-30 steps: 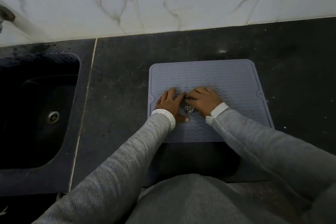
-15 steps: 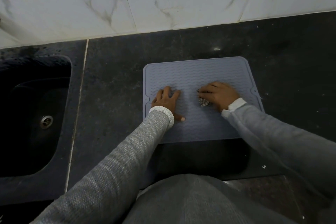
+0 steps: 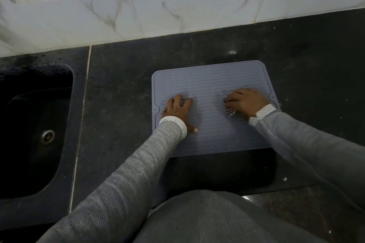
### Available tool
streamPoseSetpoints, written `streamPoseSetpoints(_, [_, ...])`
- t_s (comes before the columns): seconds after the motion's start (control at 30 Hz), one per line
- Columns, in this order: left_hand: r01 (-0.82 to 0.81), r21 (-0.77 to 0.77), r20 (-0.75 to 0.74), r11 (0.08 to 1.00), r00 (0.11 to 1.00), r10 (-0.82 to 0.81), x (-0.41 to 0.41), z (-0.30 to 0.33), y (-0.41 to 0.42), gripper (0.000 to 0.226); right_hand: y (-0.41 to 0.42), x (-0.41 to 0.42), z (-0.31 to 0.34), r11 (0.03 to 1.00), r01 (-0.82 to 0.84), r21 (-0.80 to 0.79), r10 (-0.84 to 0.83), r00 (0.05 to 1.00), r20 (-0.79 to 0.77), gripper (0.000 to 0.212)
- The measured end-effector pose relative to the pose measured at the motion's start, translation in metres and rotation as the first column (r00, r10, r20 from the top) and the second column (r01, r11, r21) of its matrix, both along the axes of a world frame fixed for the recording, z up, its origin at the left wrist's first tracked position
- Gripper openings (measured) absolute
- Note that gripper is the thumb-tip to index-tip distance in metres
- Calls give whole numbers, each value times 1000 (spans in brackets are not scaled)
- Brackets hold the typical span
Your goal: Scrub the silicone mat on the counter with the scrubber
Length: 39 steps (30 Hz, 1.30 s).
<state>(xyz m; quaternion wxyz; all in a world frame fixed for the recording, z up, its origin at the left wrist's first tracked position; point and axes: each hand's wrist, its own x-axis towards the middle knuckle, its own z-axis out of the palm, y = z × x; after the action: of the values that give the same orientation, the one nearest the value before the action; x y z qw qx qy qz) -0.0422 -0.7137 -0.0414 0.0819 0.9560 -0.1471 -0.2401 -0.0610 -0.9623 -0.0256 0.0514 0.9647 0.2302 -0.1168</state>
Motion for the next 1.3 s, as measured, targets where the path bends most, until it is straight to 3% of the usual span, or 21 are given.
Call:
streamPoseSetpoints(0.1, [-6, 1, -8, 1000, 1000, 6, 1, 0, -1, 107, 27, 3, -7, 995, -7, 100, 4, 1000, 28, 42])
streamPoseSetpoints(0.23, [5, 3, -28, 1000, 1000, -5, 2, 1, -1, 108, 29, -2, -10, 998, -49, 48, 50, 999, -11, 46])
streamPoseSetpoints(0.4, [4, 16, -37, 1000, 999, -3, 2, 2, -1, 107, -34, -20, -2, 995, 67, 74, -69, 997, 30, 44])
streamPoseSetpoints(0.5, [9, 28, -36, 1000, 999, -8, 2, 3, -2, 107, -36, -16, -1, 990, 137, 43, -137, 991, -1, 38])
streamPoseSetpoints(0.57, [13, 31, -39, 999, 999, -11, 2, 4, -4, 107, -25, -12, -1, 981, 159, 115, -164, 986, 40, 37])
streamPoseSetpoints(0.63, [10, 30, -40, 1000, 999, -8, 2, 6, -4, 107, -6, -6, -4, 979, 124, 164, -138, 987, 77, 38])
streamPoseSetpoints(0.77, [11, 26, -42, 1000, 999, -10, 1, 7, -4, 107, 28, -4, -10, 998, 19, 61, -21, 999, 43, 40])
streamPoseSetpoints(0.87, [13, 30, -40, 999, 999, -12, 1, 5, -3, 106, -6, -10, -5, 987, 21, 157, -46, 986, 158, 36])
streamPoseSetpoints(0.93, [11, 29, -40, 1000, 999, -9, 2, 5, -3, 106, -42, -16, -1, 994, 18, 108, -43, 971, 235, 40])
streamPoseSetpoints(1.07, [17, 33, -42, 999, 999, -15, 2, 4, -3, 108, -69, -23, 4, 997, 38, 62, -52, 971, 234, 48])
streamPoseSetpoints(1.17, [14, 38, -34, 999, 999, -12, 1, 5, -3, 107, -64, -24, 2, 990, 81, 112, -107, 962, 251, 41])
streamPoseSetpoints(1.3, [42, 33, 18, 999, 999, -43, -5, 5, -7, 102, -62, -26, 3, 952, 242, 189, -270, 954, 134, 37])
